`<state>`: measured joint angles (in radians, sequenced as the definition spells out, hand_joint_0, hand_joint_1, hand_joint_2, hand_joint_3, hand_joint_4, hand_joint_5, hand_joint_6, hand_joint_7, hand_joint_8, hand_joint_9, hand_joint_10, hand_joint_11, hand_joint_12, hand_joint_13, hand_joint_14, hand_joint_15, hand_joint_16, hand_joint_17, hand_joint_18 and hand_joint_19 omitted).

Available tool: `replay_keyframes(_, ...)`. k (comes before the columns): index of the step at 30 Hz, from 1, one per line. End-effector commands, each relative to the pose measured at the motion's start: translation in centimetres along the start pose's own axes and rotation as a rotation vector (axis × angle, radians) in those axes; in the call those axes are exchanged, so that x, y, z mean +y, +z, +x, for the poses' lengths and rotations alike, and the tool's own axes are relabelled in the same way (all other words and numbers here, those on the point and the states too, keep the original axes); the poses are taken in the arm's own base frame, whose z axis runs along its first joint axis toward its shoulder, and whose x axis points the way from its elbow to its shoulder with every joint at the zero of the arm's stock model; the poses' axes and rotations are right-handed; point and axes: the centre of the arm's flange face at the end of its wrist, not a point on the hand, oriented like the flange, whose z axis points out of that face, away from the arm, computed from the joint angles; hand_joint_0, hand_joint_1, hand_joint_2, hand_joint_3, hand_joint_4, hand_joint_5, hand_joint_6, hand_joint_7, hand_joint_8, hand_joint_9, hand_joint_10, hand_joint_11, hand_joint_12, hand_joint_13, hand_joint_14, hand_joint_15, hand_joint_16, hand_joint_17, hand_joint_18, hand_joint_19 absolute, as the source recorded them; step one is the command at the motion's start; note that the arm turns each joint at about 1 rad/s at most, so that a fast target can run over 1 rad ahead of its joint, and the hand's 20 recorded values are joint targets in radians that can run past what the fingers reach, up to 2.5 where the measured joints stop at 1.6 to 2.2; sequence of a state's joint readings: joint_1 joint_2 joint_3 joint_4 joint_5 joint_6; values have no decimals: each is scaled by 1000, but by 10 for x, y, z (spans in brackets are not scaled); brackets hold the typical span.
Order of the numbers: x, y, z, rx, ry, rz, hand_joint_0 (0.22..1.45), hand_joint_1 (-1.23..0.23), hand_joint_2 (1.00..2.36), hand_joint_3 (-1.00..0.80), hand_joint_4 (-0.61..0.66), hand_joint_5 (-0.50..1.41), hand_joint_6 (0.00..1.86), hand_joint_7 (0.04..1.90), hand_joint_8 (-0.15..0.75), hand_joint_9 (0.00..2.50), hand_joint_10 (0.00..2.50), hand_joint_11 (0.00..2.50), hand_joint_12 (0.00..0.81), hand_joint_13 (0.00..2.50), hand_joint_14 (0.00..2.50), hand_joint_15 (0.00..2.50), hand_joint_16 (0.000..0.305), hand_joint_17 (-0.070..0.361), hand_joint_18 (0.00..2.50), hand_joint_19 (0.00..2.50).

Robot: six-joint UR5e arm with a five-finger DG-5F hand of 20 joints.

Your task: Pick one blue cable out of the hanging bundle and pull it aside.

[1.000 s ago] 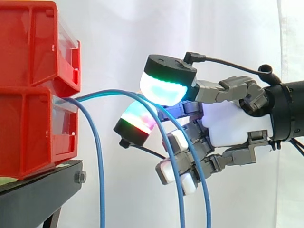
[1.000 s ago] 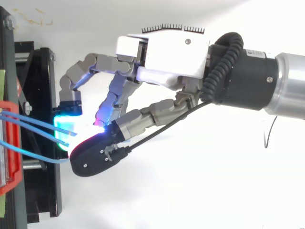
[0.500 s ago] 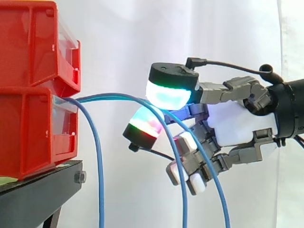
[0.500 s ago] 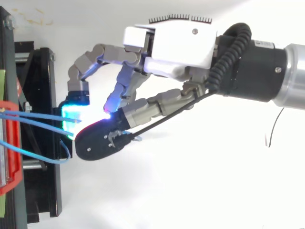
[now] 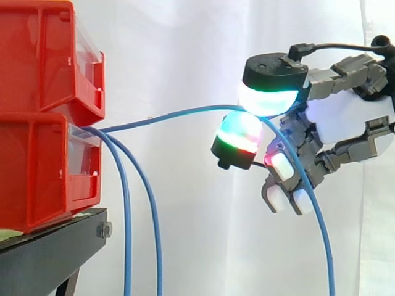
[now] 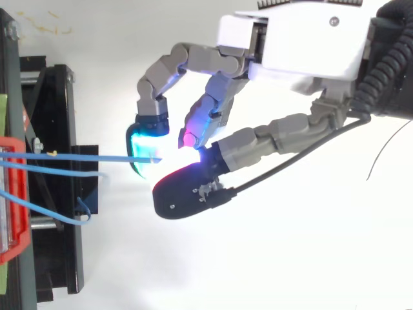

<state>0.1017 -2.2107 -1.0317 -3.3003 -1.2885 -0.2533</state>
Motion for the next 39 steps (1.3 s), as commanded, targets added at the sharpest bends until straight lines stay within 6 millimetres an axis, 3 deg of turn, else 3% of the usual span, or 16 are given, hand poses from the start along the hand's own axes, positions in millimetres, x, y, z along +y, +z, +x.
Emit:
replay_keyframes(1,5,-3,1,1,-41,-4,566,-733,1016,-164,-65,-55,920,901,229,1093,11,325,347,842,15,418,47,106,792,602)
replay_keyframes(10,2,-5,6,12,-22,13,570,-749,1016,-147,-46,-53,919,911,242,1072,11,330,346,820,16,422,47,105,757,600)
replay_keyframes(21,-22,-6,19,24,243,52,574,-779,1017,-123,-41,-48,922,917,257,1089,12,371,350,834,17,456,48,108,764,594)
replay_keyframes(39,-19,-3,21,24,239,25,577,-790,1016,-107,-26,-44,925,913,273,1121,14,409,365,868,17,506,50,111,797,624)
